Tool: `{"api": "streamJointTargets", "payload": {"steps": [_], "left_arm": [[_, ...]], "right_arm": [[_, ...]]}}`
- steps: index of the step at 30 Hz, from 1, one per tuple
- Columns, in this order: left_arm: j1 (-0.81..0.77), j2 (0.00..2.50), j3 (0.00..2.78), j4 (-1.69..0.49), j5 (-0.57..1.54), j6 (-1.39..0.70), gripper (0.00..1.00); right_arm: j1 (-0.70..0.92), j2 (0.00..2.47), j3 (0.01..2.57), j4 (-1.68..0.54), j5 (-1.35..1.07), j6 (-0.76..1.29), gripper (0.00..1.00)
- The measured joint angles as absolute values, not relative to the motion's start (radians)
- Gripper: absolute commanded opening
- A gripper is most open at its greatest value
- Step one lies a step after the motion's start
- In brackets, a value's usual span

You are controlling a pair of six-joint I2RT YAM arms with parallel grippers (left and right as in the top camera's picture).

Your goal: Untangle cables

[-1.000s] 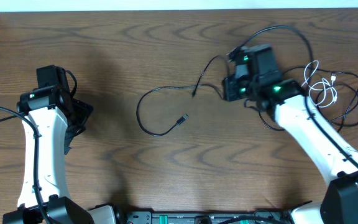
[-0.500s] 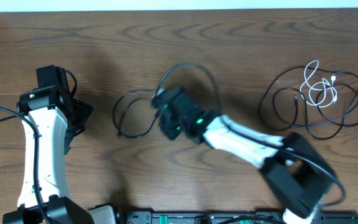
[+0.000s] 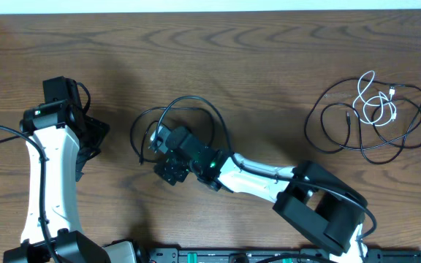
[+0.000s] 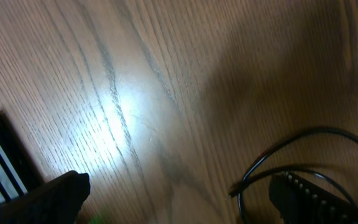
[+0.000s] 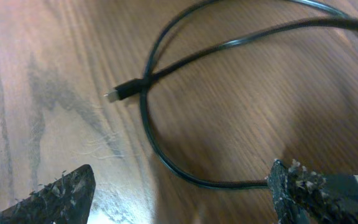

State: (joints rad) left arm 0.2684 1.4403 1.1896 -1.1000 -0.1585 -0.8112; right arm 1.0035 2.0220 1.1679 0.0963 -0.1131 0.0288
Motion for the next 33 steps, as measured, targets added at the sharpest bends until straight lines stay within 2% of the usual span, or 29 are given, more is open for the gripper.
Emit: {"api": "streamJointTargets", "payload": {"steps": [3, 4, 5, 8, 11, 14, 16, 20, 21, 24, 26, 33], "left_arm": [[0.268, 1.44, 1.19, -1.1, -0.159, -0.811, 0.98], [0.268, 1.44, 1.19, -1.1, -0.159, -0.811, 0.98], [0.268, 1.44, 1.19, -1.1, -0.159, -0.811, 0.98], [0.268, 1.44, 1.19, -1.1, -0.159, -0.811, 0.98], [0.268, 1.44, 1.189, -1.1, -0.159, -0.811, 0.98], [0.268, 1.44, 1.19, -1.101, -0.159, -0.811, 0.98], [0.268, 1.44, 1.19, -1.101, -0.159, -0.811, 0.98], [0.268, 1.44, 1.19, -1.1, -0.159, -0.811, 0.98], [0.268, 1.44, 1.19, -1.1, -0.159, -0.811, 0.98], [0.268, 1.44, 1.19, -1.1, -0.159, -0.811, 0.98], [0.268, 1.44, 1.19, -1.1, -0.159, -0.811, 0.98], [0.268, 1.44, 1.19, -1.1, -0.159, -0.811, 0.98]], "right_arm": [[1.006, 2.061, 1.168, 0.114, -0.112, -0.009, 0.81], [1.006, 2.085, 1.168, 0.117, -0.111, -0.017, 0.73], [1.006, 2.102, 1.169, 0.133, -0.105, -0.033, 0.57], [1.004, 2.118, 1.186, 0.134, -0.088, -0.057, 0.37], [1.002, 2.114, 1.204, 0.071, -0.077, -0.065, 0.22], [1.002, 2.082, 1.224, -0.089, -0.075, -0.068, 0.05], [0.997, 2.041, 1.223, -0.228, -0.073, -0.065, 0.01], [0.976, 1.975, 1.208, -0.447, -0.064, -0.065, 0.01], [0.97, 1.966, 1.203, -0.471, -0.062, -0.065, 0.06], [0.952, 1.945, 1.192, -0.537, -0.059, -0.064, 0.43], [0.95, 1.936, 1.186, -0.551, -0.051, -0.06, 0.57], [0.951, 1.926, 1.182, -0.602, -0.049, -0.079, 0.64]]}}
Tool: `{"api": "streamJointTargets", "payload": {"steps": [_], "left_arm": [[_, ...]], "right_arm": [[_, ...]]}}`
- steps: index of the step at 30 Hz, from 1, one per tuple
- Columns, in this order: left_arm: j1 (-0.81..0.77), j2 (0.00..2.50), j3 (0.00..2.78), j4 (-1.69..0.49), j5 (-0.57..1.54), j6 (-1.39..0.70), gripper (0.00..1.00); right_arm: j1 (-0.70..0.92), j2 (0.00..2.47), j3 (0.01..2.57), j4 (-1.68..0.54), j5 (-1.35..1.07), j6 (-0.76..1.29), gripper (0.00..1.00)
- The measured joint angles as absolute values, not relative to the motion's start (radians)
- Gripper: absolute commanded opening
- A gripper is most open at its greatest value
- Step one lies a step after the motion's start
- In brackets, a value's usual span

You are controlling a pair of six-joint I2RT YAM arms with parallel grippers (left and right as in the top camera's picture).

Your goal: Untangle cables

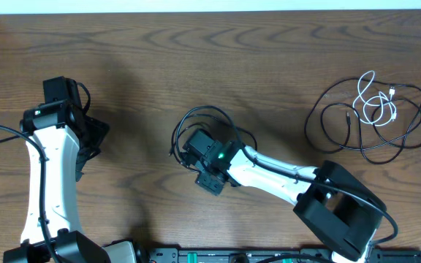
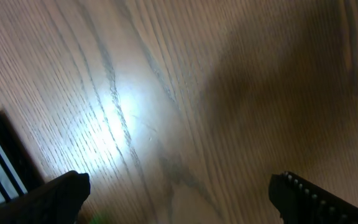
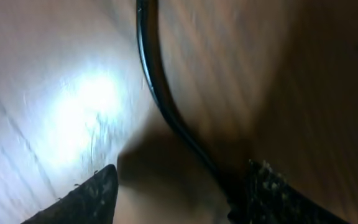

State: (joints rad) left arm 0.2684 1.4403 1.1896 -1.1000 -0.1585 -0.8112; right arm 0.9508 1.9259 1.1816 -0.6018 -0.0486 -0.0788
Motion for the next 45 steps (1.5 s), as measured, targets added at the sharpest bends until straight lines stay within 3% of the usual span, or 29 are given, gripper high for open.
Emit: {"api": "streamJointTargets", "payload": {"steps": [8, 13, 21, 25, 28, 32, 34, 38, 39, 40, 43, 45], "left_arm": [[0.268, 1.44, 1.19, -1.1, -0.159, -0.811, 0.98], [0.268, 1.44, 1.19, -1.1, -0.159, -0.811, 0.98], [0.268, 1.44, 1.19, -1.1, -0.159, -0.811, 0.98], [0.268, 1.44, 1.19, -1.1, -0.159, -0.811, 0.98], [0.268, 1.44, 1.19, -1.1, -0.159, -0.811, 0.98], [0.268, 1.44, 1.19, -1.1, -0.159, -0.811, 0.98], [0.268, 1.44, 1.19, -1.1, -0.159, -0.811, 0.98], [0.268, 1.44, 1.19, -1.1, -0.159, -0.811, 0.98], [0.268, 1.44, 1.19, -1.1, -0.159, -0.811, 0.98], [0.268, 1.44, 1.19, -1.1, -0.159, -0.811, 0.98], [0.268, 1.44, 1.19, -1.1, -0.159, -0.811, 0.98], [0.268, 1.44, 1.19, -1.1, -0.159, -0.811, 0.98]], "right_arm": [[0.951, 1.919, 1.182, -0.677, 0.01, -0.099, 0.71], [0.951, 1.913, 1.182, -0.721, 0.044, -0.123, 0.99], [0.951, 1.906, 1.184, -0.746, 0.099, -0.137, 0.97], [0.951, 1.902, 1.184, -0.788, 0.127, -0.15, 0.78], [0.95, 1.902, 1.183, -0.8, 0.131, -0.154, 0.57], [0.95, 1.902, 1.175, -0.795, 0.122, -0.154, 0.46], [0.95, 1.902, 1.169, -0.79, 0.102, -0.157, 0.43], [0.95, 1.901, 1.166, -0.781, 0.086, -0.16, 0.51], [0.95, 1.898, 1.161, -0.777, 0.082, -0.159, 0.48], [0.95, 1.895, 1.156, -0.764, 0.08, -0.162, 0.44], [0.95, 1.887, 1.139, -0.709, 0.068, -0.17, 0.09], [0.95, 1.882, 1.127, -0.685, 0.052, -0.178, 0.01]]}}
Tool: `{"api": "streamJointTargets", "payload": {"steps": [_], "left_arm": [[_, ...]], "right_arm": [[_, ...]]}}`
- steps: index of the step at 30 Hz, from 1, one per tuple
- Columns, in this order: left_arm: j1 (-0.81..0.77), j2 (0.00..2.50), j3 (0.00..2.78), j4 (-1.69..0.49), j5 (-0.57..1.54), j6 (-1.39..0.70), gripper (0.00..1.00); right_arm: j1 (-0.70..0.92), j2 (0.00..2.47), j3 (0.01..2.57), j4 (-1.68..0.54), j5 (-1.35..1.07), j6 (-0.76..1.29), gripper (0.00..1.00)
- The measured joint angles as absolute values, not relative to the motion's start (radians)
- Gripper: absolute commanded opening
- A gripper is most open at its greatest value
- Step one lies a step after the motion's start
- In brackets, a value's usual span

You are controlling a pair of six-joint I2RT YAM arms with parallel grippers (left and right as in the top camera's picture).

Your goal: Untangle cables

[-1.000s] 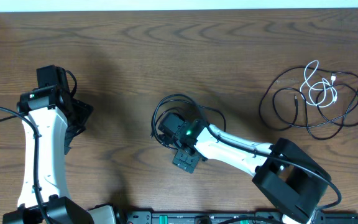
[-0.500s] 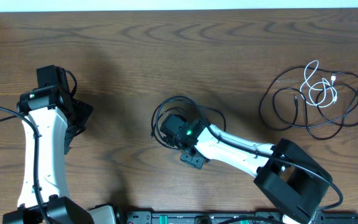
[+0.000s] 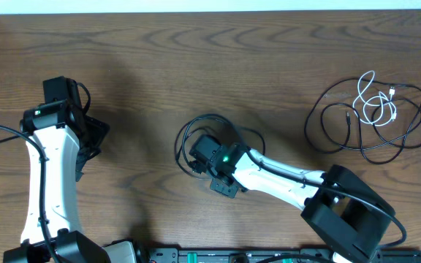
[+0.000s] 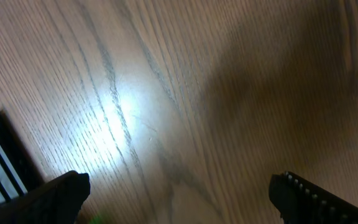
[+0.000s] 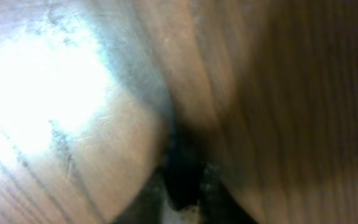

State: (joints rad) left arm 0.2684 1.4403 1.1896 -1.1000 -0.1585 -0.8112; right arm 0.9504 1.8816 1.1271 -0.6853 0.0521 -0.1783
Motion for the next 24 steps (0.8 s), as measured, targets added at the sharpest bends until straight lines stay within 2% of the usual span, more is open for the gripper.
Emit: {"api": "streamJointTargets", "payload": {"steps": [12, 17, 24], "left_arm": [[0.268, 1.44, 1.19, -1.1, -0.159, -0.811, 0.98], [0.268, 1.44, 1.19, -1.1, -0.159, -0.811, 0.98], [0.268, 1.44, 1.19, -1.1, -0.159, -0.811, 0.98]], "right_arm": [[0.923, 1.801, 1.118, -0.69, -0.001, -0.181, 0.01], [0.834, 1.626, 1.186, -0.643, 0.044, -0.181, 0.01], [0.599, 1.401, 1.231, -0.577, 0.179, -0.181, 0.01]]}}
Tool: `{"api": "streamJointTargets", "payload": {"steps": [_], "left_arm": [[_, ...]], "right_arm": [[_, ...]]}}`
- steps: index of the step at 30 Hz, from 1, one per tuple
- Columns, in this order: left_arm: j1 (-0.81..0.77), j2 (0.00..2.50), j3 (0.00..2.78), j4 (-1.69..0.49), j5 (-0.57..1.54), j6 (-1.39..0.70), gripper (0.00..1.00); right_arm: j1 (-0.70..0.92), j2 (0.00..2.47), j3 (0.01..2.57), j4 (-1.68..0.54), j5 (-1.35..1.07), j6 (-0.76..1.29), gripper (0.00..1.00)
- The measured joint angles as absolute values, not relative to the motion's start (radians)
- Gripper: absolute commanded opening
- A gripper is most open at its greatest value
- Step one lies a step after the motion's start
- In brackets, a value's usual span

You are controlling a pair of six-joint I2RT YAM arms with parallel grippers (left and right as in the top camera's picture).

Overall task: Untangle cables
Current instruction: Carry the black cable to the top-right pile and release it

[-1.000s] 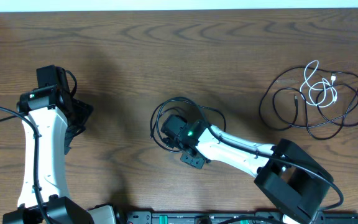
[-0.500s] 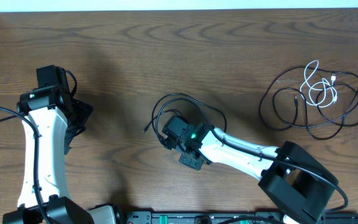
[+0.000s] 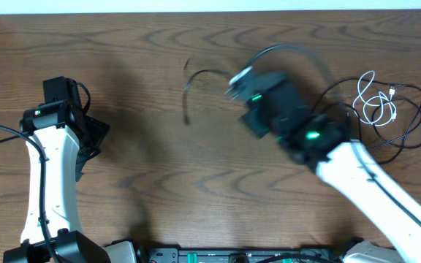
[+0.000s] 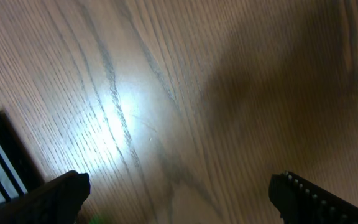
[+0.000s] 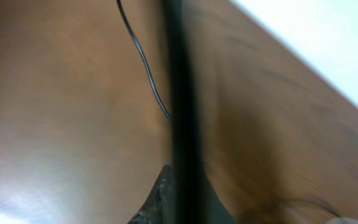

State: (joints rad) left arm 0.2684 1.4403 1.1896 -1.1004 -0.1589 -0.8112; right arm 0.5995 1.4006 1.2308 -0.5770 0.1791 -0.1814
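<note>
My right gripper (image 3: 238, 79) is raised over the far middle of the table, blurred, and shut on a black cable (image 3: 186, 102) that trails off to its left. In the right wrist view that cable (image 5: 179, 93) runs straight up from the shut right gripper (image 5: 182, 190), with a thinner strand (image 5: 145, 68) behind it. A tangle of black cables (image 3: 342, 128) and a white cable (image 3: 375, 98) lies at the far right. My left gripper (image 4: 179, 202) is open over bare wood at the left, nothing between its fingers (image 4: 316, 199).
The brown wooden table (image 3: 123, 58) ends at a pale strip along the far edge. My left arm (image 3: 46, 175) stands along the left side. The right arm (image 3: 371, 183) crosses the right half, just in front of the tangle.
My right gripper was low at the table's middle, shut on the coiled black cable. Now it is raised, farther back and to the right, with the cable stretched out below it. The left arm is unmoved.
The black cable lay coiled left of centre with my right gripper open over it. Then coil and gripper were nearer the middle, jaws around a strand. Then the jaws were shut on it there. Now the cable is held up, away from the tangle.
</note>
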Motion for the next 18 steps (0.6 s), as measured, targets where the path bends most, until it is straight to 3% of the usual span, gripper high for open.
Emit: {"api": "streamJointTargets", "payload": {"steps": [10, 11, 12, 13, 15, 16, 18], "left_arm": [[0.268, 1.44, 1.19, -1.1, -0.159, -0.811, 0.98], [0.268, 1.44, 1.19, -1.1, -0.159, -0.811, 0.98], [0.268, 1.44, 1.19, -1.1, -0.159, -0.811, 0.98], [0.268, 1.44, 1.189, -1.1, -0.159, -0.811, 0.98], [0.268, 1.44, 1.19, -1.1, -0.159, -0.811, 0.98], [0.268, 1.44, 1.19, -1.1, -0.159, -0.811, 0.98], [0.268, 1.44, 1.19, -1.1, -0.159, -0.811, 0.98]], "right_arm": [[0.228, 1.37, 1.23, -0.65, 0.233, -0.15, 0.02], [0.203, 1.372, 1.23, -0.66, 0.233, -0.146, 0.09], [0.178, 1.375, 1.23, -0.675, 0.23, -0.144, 0.25], [0.162, 1.378, 1.23, -0.683, 0.23, -0.142, 0.52], [0.135, 1.386, 1.23, -0.692, 0.231, -0.131, 0.88], [0.126, 1.39, 1.23, -0.694, 0.232, -0.131, 0.99], [0.126, 1.39, 1.23, -0.694, 0.231, -0.131, 0.99]]}}
